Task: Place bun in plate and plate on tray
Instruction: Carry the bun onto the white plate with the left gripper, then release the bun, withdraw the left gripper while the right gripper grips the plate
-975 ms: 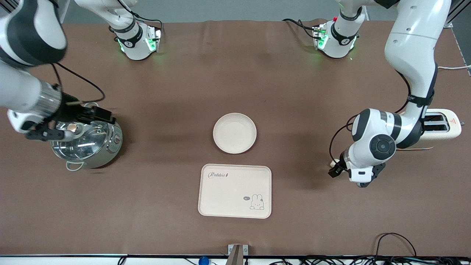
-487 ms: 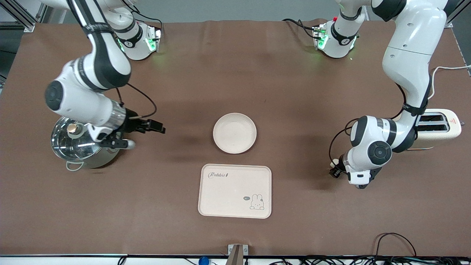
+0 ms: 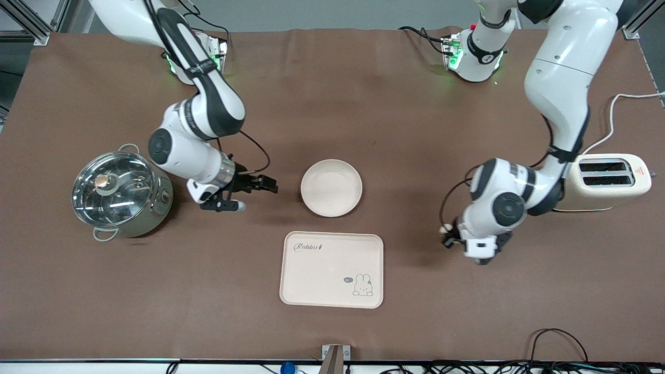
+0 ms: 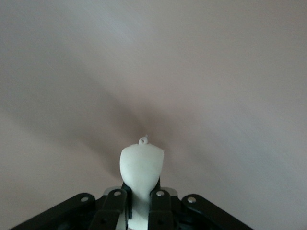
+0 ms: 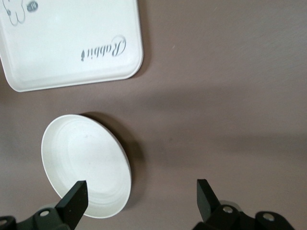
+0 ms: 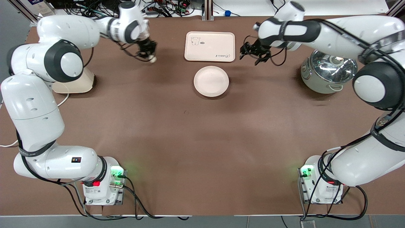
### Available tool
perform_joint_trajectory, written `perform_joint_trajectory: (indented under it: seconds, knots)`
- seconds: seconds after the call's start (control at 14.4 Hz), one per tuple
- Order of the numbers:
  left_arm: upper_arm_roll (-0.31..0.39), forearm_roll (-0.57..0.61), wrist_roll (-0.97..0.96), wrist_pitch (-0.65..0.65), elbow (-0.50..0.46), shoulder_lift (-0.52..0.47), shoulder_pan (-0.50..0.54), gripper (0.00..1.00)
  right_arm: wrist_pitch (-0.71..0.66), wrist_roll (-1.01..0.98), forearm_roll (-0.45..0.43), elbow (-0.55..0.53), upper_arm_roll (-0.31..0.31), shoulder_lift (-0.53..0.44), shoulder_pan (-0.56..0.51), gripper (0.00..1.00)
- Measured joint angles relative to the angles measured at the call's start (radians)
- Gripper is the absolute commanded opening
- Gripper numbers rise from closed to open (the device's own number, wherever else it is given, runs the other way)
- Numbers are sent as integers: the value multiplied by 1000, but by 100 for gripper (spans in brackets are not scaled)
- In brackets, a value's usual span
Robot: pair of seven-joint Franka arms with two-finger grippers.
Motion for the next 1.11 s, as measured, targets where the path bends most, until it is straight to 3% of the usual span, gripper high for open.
perform_joint_trajectory:
  seconds: [0.14, 0.42, 0.77, 0.91, 1.11]
  knots:
    - [-56, 0, -90, 0, 42, -2, -78, 18, 46, 8, 12, -1, 0, 38, 36, 100]
    - [-54, 0, -177, 1, 65, 19, -268, 21, 101, 12, 27, 3, -1, 115, 84, 97]
    - [-49, 0, -200, 39, 135, 122, -347, 29, 138, 12, 51, 18, -1, 167, 107, 89]
    - [-49, 0, -208, 45, 144, 140, -359, 35, 140, 12, 71, 29, -1, 174, 117, 74]
    - [-49, 0, -256, 46, 148, 146, -381, 46, 158, 12, 81, 33, -1, 179, 143, 63]
